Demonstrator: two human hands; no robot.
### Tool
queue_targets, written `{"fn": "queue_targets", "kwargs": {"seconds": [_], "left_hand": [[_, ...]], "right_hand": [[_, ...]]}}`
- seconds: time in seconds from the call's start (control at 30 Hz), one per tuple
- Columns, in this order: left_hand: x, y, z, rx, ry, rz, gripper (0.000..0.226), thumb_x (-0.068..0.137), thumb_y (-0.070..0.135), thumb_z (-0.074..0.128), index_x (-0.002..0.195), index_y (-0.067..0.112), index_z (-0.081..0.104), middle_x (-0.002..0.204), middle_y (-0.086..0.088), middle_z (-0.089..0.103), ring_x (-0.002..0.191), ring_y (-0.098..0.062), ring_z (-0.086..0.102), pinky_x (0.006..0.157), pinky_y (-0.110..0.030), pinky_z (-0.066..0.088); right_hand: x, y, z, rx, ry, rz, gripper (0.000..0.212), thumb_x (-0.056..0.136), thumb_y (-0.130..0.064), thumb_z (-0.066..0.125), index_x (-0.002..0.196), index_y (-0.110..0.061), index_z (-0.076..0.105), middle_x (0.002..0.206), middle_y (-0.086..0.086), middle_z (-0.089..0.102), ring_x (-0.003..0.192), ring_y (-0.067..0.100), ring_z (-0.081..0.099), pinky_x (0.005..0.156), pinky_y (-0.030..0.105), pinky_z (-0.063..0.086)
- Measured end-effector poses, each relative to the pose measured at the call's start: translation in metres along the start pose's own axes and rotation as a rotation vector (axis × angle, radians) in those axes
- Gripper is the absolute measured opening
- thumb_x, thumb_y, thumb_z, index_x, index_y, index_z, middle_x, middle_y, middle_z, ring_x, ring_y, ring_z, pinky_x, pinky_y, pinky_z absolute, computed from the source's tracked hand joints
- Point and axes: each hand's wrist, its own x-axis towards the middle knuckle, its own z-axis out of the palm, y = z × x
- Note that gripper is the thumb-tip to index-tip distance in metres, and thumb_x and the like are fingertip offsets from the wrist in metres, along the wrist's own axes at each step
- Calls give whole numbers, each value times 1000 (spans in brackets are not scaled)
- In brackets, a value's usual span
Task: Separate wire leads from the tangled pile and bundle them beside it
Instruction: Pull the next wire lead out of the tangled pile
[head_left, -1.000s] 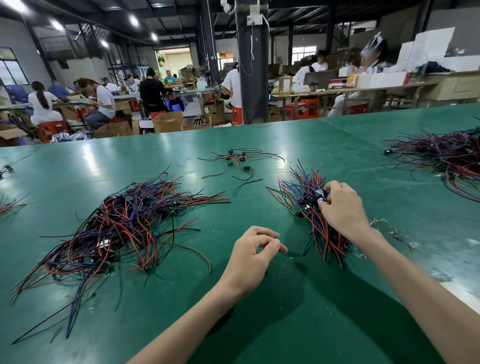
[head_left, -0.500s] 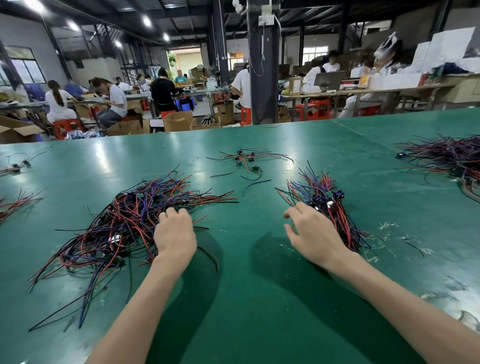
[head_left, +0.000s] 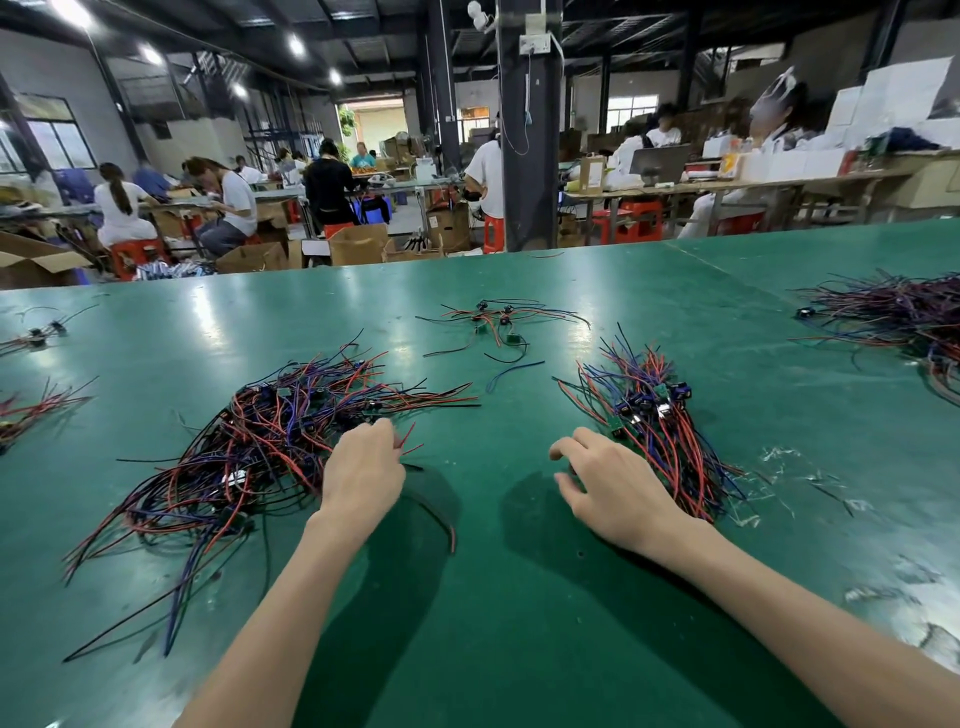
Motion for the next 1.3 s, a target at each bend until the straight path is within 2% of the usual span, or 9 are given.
{"fn": "queue_targets", "kwargs": {"seconds": [0.17, 0.3, 0.43, 0.53, 0.7, 0.83, 0.93, 1.07, 1.3], "left_hand": [[1, 17, 1, -613, 73, 121, 11, 88, 6, 63, 87, 17, 64, 81, 7, 65, 74, -5, 58, 69, -5, 40], [-2, 25, 0, -1086, 47, 15, 18, 87, -1, 62, 84, 17, 64, 76, 2, 65, 67, -5, 61, 73, -18, 49], [-7, 34, 2, -1341, 33, -76, 23, 82, -7, 65, 92, 14, 62, 84, 0, 63, 75, -8, 62, 67, -12, 51], [-12, 42, 3, -1396, -5, -75, 31, 78, -10, 68, 101, 10, 61, 91, -3, 61, 82, -17, 61, 73, -19, 53], [-25, 57, 3, -1441, -98, 11, 38, 71, -12, 73, 97, 13, 60, 87, -1, 62, 61, -8, 62, 66, -18, 54], [-38, 69, 8, -1483, -196, 59, 41, 69, -13, 73, 99, 10, 60, 83, 0, 63, 62, -12, 61, 62, -20, 53], [-44, 75, 10, -1473, -236, 94, 39, 69, -13, 73, 100, 8, 60, 82, -1, 64, 61, -8, 62, 57, -20, 52], [-42, 74, 9, -1463, -183, 93, 36, 70, -10, 74, 98, 9, 62, 81, -1, 65, 60, -7, 62, 55, -18, 50], [-37, 69, 5, -1508, -264, -19, 29, 70, 3, 75, 97, 7, 63, 93, -11, 70, 83, -20, 68, 79, -29, 58]], "right_hand": [[-1, -3, -2, 59, 27, 5, 28, 95, -24, 49, 120, -13, 57, 105, 2, 57, 97, 22, 55, 78, 31, 41], [-2, -5, -3, 102, 46, 28, 26, 94, -24, 51, 118, -14, 58, 101, 1, 57, 93, 23, 56, 77, 34, 43], [-1, -8, -2, 229, 74, 55, 22, 91, -19, 57, 112, -14, 62, 88, -5, 55, 81, 19, 54, 80, 37, 47], [-1, -12, -1, 349, 77, 57, 19, 89, -15, 61, 107, -12, 64, 80, -5, 56, 72, 13, 48, 78, 33, 46], [-4, -25, -1, 688, -19, 98, 15, 86, -11, 68, 101, -9, 67, 73, -5, 58, 61, 4, 48, 64, 12, 39], [-4, -34, 2, 972, -107, 145, 15, 86, -9, 68, 94, -21, 66, 71, -9, 60, 59, -1, 46, 61, 14, 39], [-5, -38, 3, 1169, -168, 204, 22, 87, 5, 61, 105, -7, 67, 70, -2, 62, 59, 4, 50, 60, 17, 42], [-5, -36, -2, 1249, -300, 173, 33, 79, 22, 57, 87, -9, 65, 69, -8, 68, 63, 1, 59, 64, 15, 47], [-4, -38, -3, 1362, -212, 277, 11, 86, 5, 61, 80, -4, 63, 64, 3, 65, 53, 7, 56, 57, 17, 46]]}}
